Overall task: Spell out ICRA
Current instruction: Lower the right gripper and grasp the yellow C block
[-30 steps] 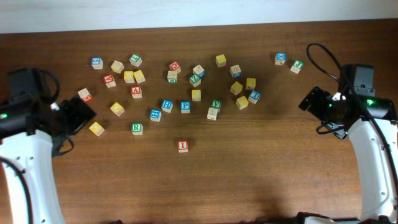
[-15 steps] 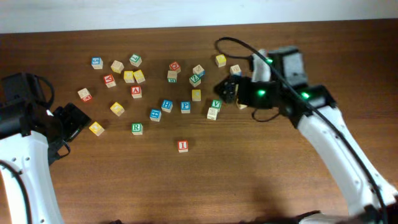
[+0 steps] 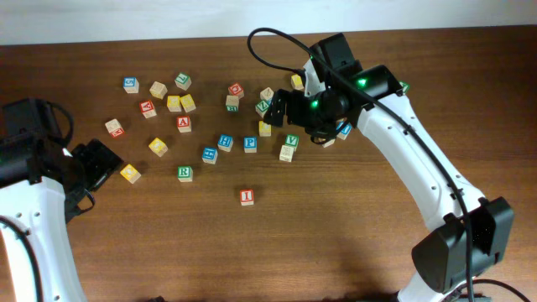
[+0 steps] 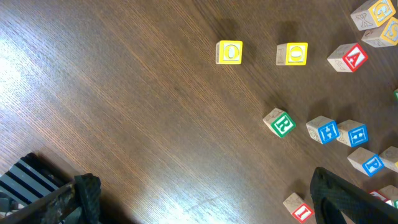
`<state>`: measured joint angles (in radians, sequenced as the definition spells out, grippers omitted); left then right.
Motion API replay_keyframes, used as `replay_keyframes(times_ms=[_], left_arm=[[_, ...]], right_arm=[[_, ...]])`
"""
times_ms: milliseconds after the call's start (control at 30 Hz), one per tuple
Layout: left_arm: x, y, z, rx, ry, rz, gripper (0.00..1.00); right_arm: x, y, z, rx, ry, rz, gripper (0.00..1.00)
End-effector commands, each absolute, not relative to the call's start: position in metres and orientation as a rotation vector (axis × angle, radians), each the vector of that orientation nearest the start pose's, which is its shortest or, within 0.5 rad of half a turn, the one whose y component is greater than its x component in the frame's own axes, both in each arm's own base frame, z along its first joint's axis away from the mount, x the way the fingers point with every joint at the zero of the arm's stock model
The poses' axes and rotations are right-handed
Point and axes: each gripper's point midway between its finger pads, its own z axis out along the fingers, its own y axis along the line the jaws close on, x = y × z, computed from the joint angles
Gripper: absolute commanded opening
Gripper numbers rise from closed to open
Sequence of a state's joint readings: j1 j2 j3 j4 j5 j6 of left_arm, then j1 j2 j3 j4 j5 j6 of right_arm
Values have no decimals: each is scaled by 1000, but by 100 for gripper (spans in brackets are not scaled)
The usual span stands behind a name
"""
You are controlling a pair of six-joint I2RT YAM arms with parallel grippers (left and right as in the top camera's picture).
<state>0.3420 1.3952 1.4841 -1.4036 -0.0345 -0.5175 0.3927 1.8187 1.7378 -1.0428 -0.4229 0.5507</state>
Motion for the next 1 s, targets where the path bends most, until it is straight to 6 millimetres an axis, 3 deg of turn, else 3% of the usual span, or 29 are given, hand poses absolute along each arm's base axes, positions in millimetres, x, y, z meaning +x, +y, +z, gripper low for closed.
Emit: replay_keyframes(times_ms=[0,100,567,633,700,767,900,967], left_arm=[[257,101,221,-1223,2596,30,99],[257,101,221,-1223,2596,30,99],[257,101,221,-1223,2596,31,99],[257,101,221,-1223,2596,31,99],[257,101,221,-1223,2596,30,99],[257,101,221,-1223,2596,31,99],[257,101,221,-1223,2596,31,99],[257,101,221,-1223,2596,31,99]], right_arm=[[385,240,205,62,2774,795,98],[393,237,187,62,2771,609,98],[419,256,205,15,2629,709,98],[430,247,202,41,2599,621,98],[439,238,190,72,2602,524,98],[442,240,175,23,2618,491,99],[456,237,122,28,2664,301,93],[467,239,107,35,2650,275,78]])
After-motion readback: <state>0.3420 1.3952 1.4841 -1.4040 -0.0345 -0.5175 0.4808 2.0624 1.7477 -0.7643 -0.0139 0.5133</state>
